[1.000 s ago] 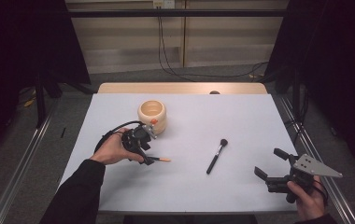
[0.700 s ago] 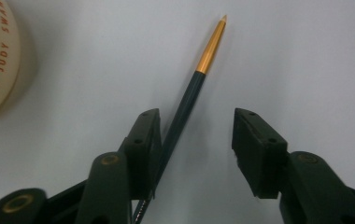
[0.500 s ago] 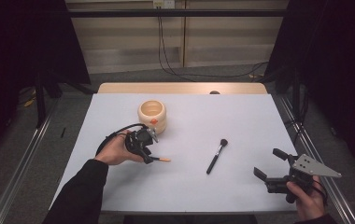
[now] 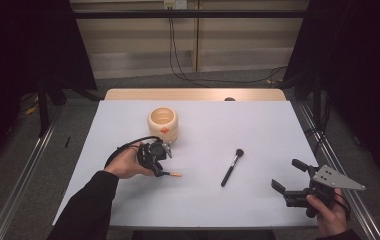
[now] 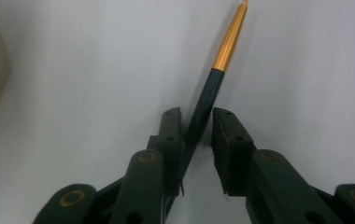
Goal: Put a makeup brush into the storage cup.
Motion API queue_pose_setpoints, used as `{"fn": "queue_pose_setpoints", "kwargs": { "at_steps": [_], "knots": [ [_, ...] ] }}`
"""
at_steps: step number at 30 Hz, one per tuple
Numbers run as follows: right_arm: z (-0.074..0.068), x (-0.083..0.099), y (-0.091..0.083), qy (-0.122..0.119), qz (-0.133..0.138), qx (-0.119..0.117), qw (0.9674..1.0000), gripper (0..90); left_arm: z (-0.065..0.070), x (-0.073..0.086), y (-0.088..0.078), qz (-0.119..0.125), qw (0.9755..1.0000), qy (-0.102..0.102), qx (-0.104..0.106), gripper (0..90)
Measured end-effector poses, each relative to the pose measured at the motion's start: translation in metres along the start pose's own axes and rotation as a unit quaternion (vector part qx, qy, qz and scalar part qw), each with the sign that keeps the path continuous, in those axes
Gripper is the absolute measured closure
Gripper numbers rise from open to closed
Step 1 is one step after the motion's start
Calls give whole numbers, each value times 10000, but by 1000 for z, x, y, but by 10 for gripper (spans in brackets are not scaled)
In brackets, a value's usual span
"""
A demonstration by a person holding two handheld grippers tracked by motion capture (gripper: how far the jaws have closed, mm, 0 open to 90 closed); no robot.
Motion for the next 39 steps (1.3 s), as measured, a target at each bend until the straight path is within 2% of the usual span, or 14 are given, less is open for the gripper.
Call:
{"fn": "queue_pose_setpoints", "kwargs": {
  "at_steps": [3, 5, 8, 12, 17, 20, 22, 27, 32, 33, 34, 35, 36, 39],
  "knots": [
    [0, 0, 0, 7, -1, 3, 10000, 0, 1, 0, 0, -31, 10000, 10, 50, 791],
    [0, 0, 0, 9, -12, 0, 10000, 0, 2, -1, 1, 1, 9999, -90, 59, 795],
    [0, 0, 0, 5, -12, -4, 10000, 0, 1, 0, 1, -11, 9999, -115, 81, 811],
    [0, 0, 0, -5, -4, -11, 10000, 0, 1, 0, 1, -20, 10000, 20, -58, 835],
    [0, 1, 1, 26, -32, -23, 10000, 0, 1, -1, 1, 26, 9998, -187, -28, 835],
    [1, 1, 0, 20, -33, 3, 10000, 0, 1, 0, -1, -23, 9999, -141, -24, 836],
    [0, 1, 0, 32, -45, -15, 10000, 0, 1, -1, 0, 76, 9997, -220, -26, 836],
    [0, 1, 0, -3, -33, 8, 10000, 0, 0, 0, -3, 88, 9996, -281, 5, 836],
    [0, 1, 0, 38, -42, 10, 10000, 0, -4, -3, -12, 354, 9985, -423, -44, 836],
    [0, 1, 0, 41, -47, -12, 10000, 0, -5, -4, -14, 483, 9977, -480, -33, 836],
    [1, 1, 0, 36, -46, 0, 10000, 0, -5, -4, -14, 483, 9977, -480, -33, 836],
    [1, 1, 0, 29, -39, -6, 10000, 0, -5, -5, -15, 564, 9969, -540, -80, 836],
    [1, 1, 0, 33, -43, -6, 10000, 0, -4, -6, -18, 711, 9954, -639, -3, 836],
    [0, 1, 0, 38, -41, -11, 10000, 0, -5, -8, -21, 867, 9937, -706, 23, 836]
  ]
}}
Point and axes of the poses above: each handheld gripper's, and its own axes: y roughly forward along the jaws, x roughly out of its underside, z roughly to its right, the point moved 10 cm from there along y, roughly forward along the jaws, and after that the axes turned 9 degrees about -y, right-handed, at the moved point
